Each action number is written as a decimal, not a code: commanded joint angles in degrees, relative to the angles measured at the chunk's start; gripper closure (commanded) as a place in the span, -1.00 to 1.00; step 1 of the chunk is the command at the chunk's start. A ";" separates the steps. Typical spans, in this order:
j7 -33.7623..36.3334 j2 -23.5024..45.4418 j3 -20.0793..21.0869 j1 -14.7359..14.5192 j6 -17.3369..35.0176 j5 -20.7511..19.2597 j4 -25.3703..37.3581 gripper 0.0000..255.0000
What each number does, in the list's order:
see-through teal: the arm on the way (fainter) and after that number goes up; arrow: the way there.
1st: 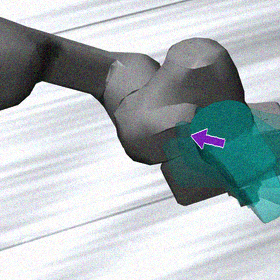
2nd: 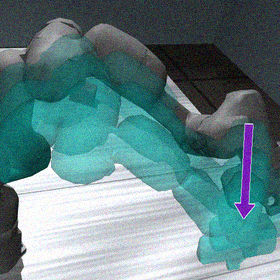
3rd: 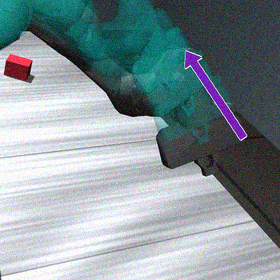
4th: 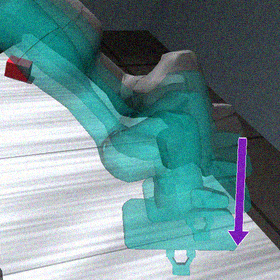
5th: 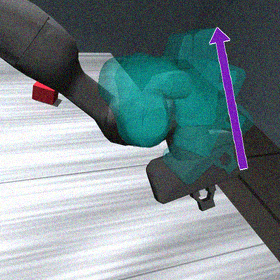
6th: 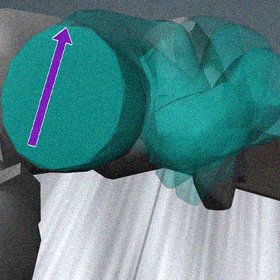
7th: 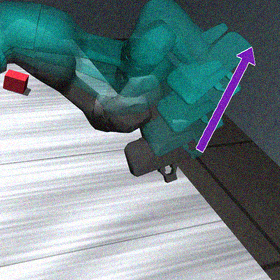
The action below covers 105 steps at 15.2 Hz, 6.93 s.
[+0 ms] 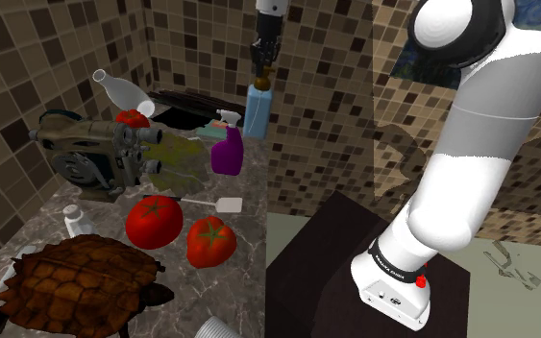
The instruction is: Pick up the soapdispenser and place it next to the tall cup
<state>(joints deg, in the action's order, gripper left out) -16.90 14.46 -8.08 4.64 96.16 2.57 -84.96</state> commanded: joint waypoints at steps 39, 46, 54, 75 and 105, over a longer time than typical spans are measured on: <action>27.39 -36.04 14.55 -12.21 -20.54 1.80 -14.63 1.00; 36.22 -39.48 20.18 -14.67 -25.65 5.13 -12.22 1.00; 44.51 -41.18 25.63 -16.60 -28.40 8.47 -10.11 1.00; 41.92 -49.59 26.07 -17.69 -13.00 10.19 -33.88 1.00; 39.90 -52.22 29.62 -19.19 9.16 13.57 -58.63 1.00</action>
<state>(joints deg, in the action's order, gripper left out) 23.05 -37.78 21.37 -14.49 104.47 15.98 -142.83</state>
